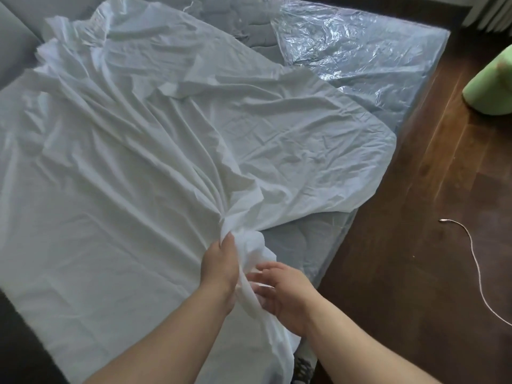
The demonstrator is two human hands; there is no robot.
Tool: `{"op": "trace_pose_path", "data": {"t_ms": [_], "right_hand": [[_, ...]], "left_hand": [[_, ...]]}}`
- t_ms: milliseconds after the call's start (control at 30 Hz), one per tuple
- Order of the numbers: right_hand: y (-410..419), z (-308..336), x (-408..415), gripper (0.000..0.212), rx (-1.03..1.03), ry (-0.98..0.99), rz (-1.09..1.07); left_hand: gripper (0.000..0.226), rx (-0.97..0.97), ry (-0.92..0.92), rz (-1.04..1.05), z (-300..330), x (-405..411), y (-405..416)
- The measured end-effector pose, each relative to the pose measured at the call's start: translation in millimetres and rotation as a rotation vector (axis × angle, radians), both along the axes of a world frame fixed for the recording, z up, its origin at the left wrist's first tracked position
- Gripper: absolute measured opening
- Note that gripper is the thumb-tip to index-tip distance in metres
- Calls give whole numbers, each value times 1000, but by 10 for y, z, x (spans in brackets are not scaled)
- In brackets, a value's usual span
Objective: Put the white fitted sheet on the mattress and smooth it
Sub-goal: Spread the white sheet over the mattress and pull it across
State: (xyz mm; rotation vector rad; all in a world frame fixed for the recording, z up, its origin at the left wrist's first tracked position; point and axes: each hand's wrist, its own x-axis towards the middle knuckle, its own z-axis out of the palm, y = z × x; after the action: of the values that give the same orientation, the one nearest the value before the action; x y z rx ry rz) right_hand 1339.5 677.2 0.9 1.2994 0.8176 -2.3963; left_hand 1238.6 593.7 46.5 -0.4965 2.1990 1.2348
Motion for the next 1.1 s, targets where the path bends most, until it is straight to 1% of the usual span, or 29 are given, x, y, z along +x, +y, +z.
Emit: {"op": "trace_pose_path", "data": {"t_ms": [100,167,200,267,333,400,467,533,600,667,700,733,767,800,833,867,900,933,967,1000,1033,1067,1100], "right_hand": [[6,-75,-275,27,54,-131,-101],[22,-88,-398,27,89,-150,-81],[37,-70,-459,29,117,-148,-43],[62,-39,-605,41,176,-139,73],[91,-29,-705,48,169,-135,147],[115,-40,-764,44,171,-126,194],[110,-87,-789,34,246,-129,220],[144,-92,-742,28,318,-183,163],[232,-90,-630,24,340,-233,13],[366,-12,-452,27,337,-220,-129],[402,57,-370,30,359,-197,-167],[426,139,-293,32,427,-179,-181],[478,280,-188,37,532,-162,-183],[478,394,-115,43,655,-130,-163],[482,526,-36,45,792,-72,-133],[521,678,70,43,933,8,-92],[549,818,164,38,1063,103,-32],[560,905,243,33,1169,212,42],[565,986,308,32,1249,318,122],[575,1039,366,33,1299,411,193],[599,1089,416,36,1332,489,246],[605,1100,449,39,1358,549,281],[650,1117,482,41,1354,594,320]], "left_hand": [[29,129,-104,140,95,-113,-89],[29,174,-164,166,134,-150,-104],[30,188,-195,155,120,-175,-120],[31,197,-250,102,59,-228,-188],[32,182,-284,30,14,-261,-248],[34,144,-303,-35,-29,-276,-294],[37,129,-266,-31,-51,-292,-330],[41,81,-230,24,-48,-308,-326],[41,-6,-205,51,-99,-307,-338],[39,-43,-230,9,-109,-260,-312],[40,-61,-257,-35,-118,-234,-293],[44,-99,-261,-92,-84,-200,-241],[50,-179,-224,-156,-25,-151,-138],[51,-306,-134,-208,12,-128,-66],[50,-396,11,-247,107,-104,25],[45,-397,183,-286,244,-58,148],[37,-316,324,-340,383,-27,262],[28,-200,359,-397,511,-4,379],[27,-110,300,-477,658,12,527],[34,-78,200,-574,782,16,678],[39,-113,105,-668,885,22,824],[37,-182,41,-746,962,20,928],[30,-266,29,-796,1014,19,1024]]}}
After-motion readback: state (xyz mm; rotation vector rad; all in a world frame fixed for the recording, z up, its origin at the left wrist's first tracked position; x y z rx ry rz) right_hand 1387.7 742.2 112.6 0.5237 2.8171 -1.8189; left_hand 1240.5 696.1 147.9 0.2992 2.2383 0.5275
